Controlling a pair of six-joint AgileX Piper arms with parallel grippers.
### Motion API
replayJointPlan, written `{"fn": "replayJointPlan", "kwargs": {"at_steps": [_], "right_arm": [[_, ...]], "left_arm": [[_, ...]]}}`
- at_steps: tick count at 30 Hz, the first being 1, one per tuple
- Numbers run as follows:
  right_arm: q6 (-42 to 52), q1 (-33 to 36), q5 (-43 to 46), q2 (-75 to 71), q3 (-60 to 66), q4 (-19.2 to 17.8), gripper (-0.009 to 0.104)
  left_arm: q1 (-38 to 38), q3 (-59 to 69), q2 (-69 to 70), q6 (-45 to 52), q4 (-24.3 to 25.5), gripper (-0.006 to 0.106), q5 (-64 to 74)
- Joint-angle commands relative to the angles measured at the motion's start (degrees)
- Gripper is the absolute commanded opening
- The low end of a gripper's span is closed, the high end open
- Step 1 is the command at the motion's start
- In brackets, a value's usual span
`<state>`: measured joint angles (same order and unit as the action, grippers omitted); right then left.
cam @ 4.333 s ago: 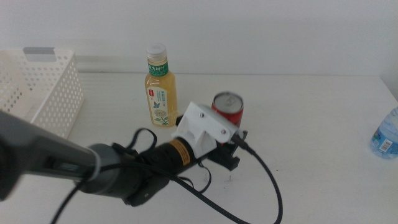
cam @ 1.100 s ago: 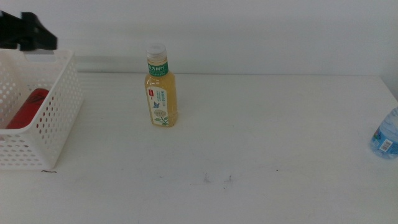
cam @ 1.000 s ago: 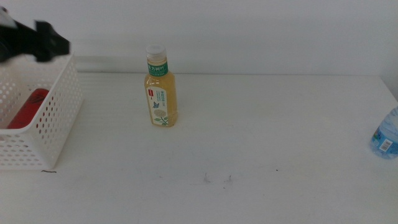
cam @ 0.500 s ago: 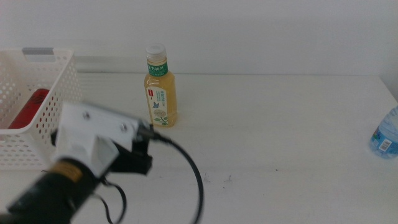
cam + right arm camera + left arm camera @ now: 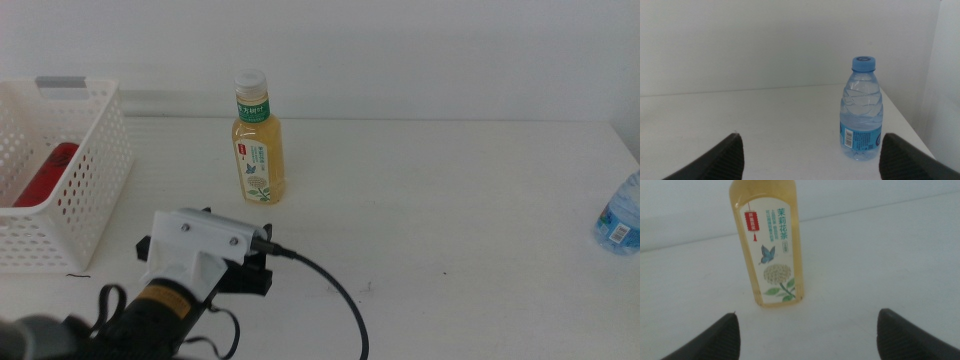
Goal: Use arms to grab the bottles and put them into the dustbin to the left of the table.
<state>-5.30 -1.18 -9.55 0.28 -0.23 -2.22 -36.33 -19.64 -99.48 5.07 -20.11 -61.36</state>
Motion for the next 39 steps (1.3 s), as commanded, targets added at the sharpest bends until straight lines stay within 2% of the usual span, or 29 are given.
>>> {"fn": "replayJointPlan", "kwargs": {"at_steps": [1,5,13,23,36,39], "right_arm": [[0.2,-0.4,0.6,-0.3,0.2,-0.4,0.088],[0.2,-0.4,0.6,-0.3,0.2,-0.4,0.088],[0.2,-0.4,0.6,-0.3,0.2,-0.4,0.088],[0.2,-0.4,0.6,-0.3,0.2,-0.4,0.088],[0.2,-0.4,0.6,-0.3,0.2,-0.4,0.088],[0.2,-0.4,0.6,-0.3,0.2,-0.4,0.088]], "left_arm": [[2.4,-2.6,-2.7,-1.3,4.0,0.094,-1.9],[6.1,-7.1,-6.4,-2.8,8.3,0.094,-1.6],[10.1,-17.9,-12.5,-3.2,11.4,0.094,4.1],[10.7,-25.9,-18.6,-2.4,8.8,0.094,5.5],[11.6,-31.8,-23.8,-2.4,9.1,0.094,6.4],[12.6,-32.7,-24.1,-2.4,10.9,0.094,7.6]]}}
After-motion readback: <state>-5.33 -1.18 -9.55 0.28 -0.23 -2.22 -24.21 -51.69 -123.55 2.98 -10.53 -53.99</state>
